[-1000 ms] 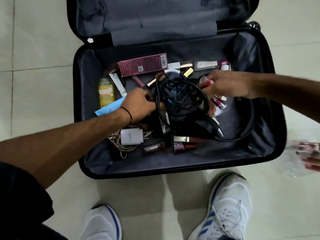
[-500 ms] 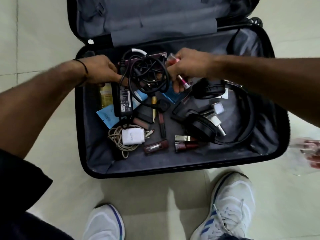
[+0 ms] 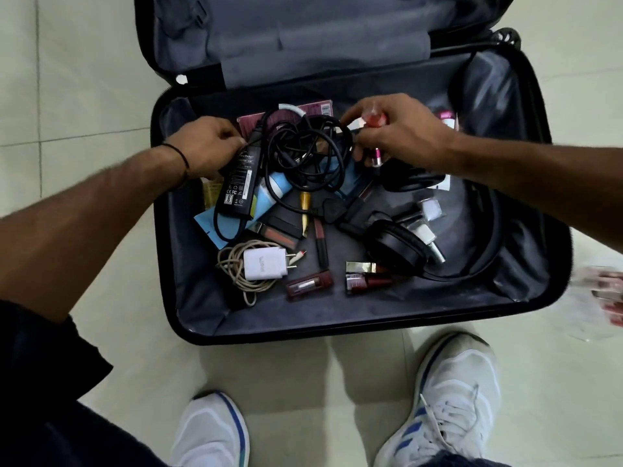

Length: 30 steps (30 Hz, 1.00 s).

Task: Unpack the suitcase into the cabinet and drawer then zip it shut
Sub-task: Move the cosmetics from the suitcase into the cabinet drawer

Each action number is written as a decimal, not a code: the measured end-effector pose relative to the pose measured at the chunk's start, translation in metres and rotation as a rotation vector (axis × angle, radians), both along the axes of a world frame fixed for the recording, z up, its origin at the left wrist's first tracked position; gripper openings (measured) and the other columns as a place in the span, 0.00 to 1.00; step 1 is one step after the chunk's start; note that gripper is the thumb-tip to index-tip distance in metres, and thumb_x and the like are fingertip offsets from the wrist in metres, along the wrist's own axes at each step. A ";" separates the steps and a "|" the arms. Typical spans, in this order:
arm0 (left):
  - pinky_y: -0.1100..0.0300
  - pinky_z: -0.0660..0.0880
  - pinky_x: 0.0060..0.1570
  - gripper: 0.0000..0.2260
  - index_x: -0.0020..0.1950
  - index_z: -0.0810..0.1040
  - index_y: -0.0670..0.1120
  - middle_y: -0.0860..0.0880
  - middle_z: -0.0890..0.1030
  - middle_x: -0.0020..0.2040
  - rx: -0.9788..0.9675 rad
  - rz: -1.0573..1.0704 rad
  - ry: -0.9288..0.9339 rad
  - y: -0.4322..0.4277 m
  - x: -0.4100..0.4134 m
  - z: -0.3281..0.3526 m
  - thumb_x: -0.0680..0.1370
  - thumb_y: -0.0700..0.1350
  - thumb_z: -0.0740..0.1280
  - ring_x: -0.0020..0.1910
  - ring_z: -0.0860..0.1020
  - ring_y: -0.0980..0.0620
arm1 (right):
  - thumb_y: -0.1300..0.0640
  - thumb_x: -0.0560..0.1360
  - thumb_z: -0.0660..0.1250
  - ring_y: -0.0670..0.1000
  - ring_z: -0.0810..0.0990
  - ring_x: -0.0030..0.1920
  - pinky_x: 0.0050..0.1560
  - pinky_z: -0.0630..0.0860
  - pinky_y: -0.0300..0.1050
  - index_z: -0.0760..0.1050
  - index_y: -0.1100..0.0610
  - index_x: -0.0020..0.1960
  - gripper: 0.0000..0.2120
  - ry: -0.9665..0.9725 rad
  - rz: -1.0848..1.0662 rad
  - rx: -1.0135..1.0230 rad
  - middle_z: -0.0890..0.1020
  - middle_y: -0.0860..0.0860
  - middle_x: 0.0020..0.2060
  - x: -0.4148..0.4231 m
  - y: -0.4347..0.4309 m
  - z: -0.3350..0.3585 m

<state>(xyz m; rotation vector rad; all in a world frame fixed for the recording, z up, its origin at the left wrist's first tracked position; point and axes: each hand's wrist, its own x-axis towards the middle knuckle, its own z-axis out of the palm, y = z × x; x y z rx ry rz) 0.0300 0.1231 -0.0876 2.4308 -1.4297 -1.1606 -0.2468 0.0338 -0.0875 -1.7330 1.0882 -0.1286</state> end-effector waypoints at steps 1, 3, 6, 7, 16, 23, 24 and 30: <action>0.57 0.76 0.36 0.10 0.56 0.80 0.45 0.41 0.82 0.48 -0.033 0.060 -0.001 0.001 0.002 0.002 0.81 0.46 0.61 0.42 0.80 0.44 | 0.63 0.75 0.65 0.51 0.86 0.39 0.42 0.83 0.46 0.79 0.56 0.58 0.13 -0.048 -0.063 0.020 0.87 0.54 0.39 -0.005 0.002 0.002; 0.51 0.79 0.47 0.12 0.56 0.80 0.44 0.41 0.82 0.49 -0.157 0.104 -0.079 0.002 0.002 0.008 0.78 0.45 0.60 0.48 0.81 0.41 | 0.63 0.75 0.64 0.54 0.85 0.38 0.41 0.82 0.49 0.78 0.60 0.55 0.10 -0.114 -0.148 0.067 0.86 0.56 0.38 -0.013 0.008 0.007; 0.52 0.72 0.54 0.11 0.54 0.78 0.42 0.41 0.80 0.52 -0.444 -0.060 -0.344 0.008 -0.013 0.023 0.78 0.43 0.59 0.51 0.77 0.43 | 0.63 0.77 0.64 0.55 0.83 0.34 0.38 0.80 0.50 0.77 0.66 0.52 0.08 -0.135 -0.200 0.157 0.85 0.59 0.35 -0.022 0.023 0.014; 0.55 0.69 0.51 0.09 0.52 0.77 0.42 0.43 0.77 0.50 -0.521 -0.120 -0.351 0.014 -0.023 0.028 0.77 0.43 0.59 0.48 0.74 0.46 | 0.63 0.78 0.65 0.54 0.82 0.33 0.37 0.79 0.48 0.77 0.68 0.53 0.08 -0.133 -0.208 0.195 0.85 0.58 0.34 -0.025 0.029 0.016; 0.55 0.75 0.49 0.10 0.58 0.78 0.45 0.49 0.82 0.49 -0.004 -0.797 0.050 0.066 -0.094 0.014 0.78 0.44 0.65 0.48 0.79 0.48 | 0.57 0.79 0.67 0.53 0.81 0.27 0.26 0.75 0.41 0.78 0.63 0.54 0.09 0.214 0.152 0.481 0.84 0.58 0.32 -0.045 0.084 0.027; 0.54 0.73 0.54 0.18 0.65 0.73 0.46 0.48 0.75 0.56 0.142 -0.972 -0.044 0.073 -0.134 -0.005 0.76 0.48 0.68 0.57 0.75 0.45 | 0.58 0.80 0.64 0.56 0.86 0.33 0.27 0.79 0.44 0.75 0.52 0.62 0.12 0.564 0.470 0.452 0.86 0.59 0.36 -0.056 0.100 0.040; 0.56 0.72 0.54 0.18 0.65 0.73 0.46 0.47 0.75 0.59 0.143 -0.991 -0.064 0.076 -0.139 -0.008 0.76 0.48 0.67 0.59 0.75 0.45 | 0.58 0.79 0.62 0.56 0.86 0.33 0.29 0.81 0.45 0.76 0.49 0.62 0.13 0.581 0.481 0.340 0.86 0.58 0.38 -0.060 0.102 0.038; 0.52 0.72 0.46 0.22 0.64 0.69 0.46 0.45 0.73 0.60 0.118 -1.067 -0.226 0.089 -0.150 -0.026 0.75 0.52 0.70 0.55 0.77 0.40 | 0.49 0.81 0.58 0.59 0.83 0.47 0.44 0.74 0.45 0.75 0.44 0.66 0.15 0.528 0.332 -0.334 0.84 0.55 0.50 -0.080 0.087 0.033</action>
